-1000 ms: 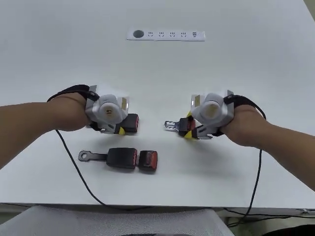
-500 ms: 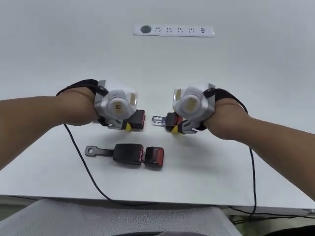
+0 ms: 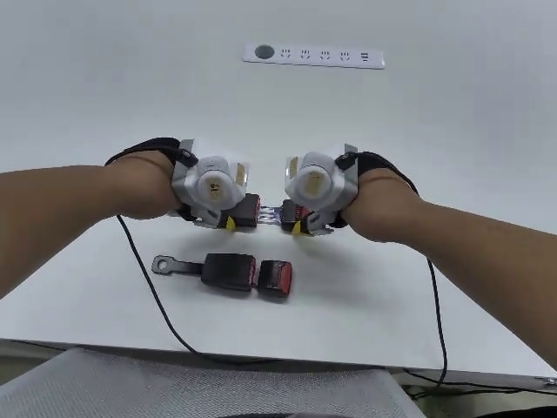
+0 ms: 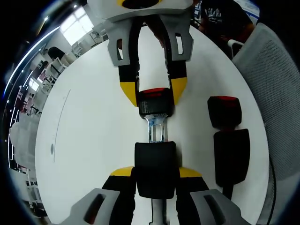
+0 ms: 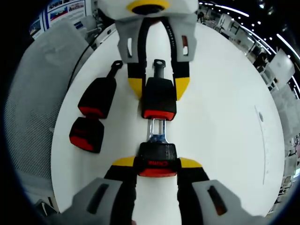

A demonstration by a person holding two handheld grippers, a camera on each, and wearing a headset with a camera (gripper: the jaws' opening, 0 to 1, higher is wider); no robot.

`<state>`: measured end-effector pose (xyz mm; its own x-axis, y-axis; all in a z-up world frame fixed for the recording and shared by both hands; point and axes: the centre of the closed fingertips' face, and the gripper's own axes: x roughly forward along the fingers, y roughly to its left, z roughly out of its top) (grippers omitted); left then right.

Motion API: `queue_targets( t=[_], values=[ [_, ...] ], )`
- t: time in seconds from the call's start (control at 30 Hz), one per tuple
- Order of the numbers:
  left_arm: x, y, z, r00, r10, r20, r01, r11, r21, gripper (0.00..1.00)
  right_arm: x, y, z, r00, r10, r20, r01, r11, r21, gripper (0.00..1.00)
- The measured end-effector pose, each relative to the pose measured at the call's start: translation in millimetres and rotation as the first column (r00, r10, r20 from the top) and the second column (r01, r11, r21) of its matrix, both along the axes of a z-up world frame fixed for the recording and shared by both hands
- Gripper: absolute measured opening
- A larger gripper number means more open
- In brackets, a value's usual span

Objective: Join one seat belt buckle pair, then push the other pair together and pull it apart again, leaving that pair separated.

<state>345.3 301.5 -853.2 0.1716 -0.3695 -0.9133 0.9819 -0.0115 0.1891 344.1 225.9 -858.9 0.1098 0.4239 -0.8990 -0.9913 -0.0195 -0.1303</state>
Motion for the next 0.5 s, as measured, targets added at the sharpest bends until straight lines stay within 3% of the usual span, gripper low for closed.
queue_targets(
  t=[0.3, 0.5],
  values=[
    [-0.9, -0.6, 1.0, 1.0, 0.001, 0.006, -0.001, 1.0, 0.009, 0.34, -2.4, 7.2, 2.5, 1.0, 0.002, 0.025, -0.002, 1.0, 0.021, 0.32],
    [-1.6, -0.8, 1.7, 1.0, 0.0, 0.003, 0.0, 1.0, 0.007, 0.33, -1.5, 15.0, 4.0, 0.999, 0.002, 0.032, -0.004, 0.998, 0.07, 0.32]
  ],
)
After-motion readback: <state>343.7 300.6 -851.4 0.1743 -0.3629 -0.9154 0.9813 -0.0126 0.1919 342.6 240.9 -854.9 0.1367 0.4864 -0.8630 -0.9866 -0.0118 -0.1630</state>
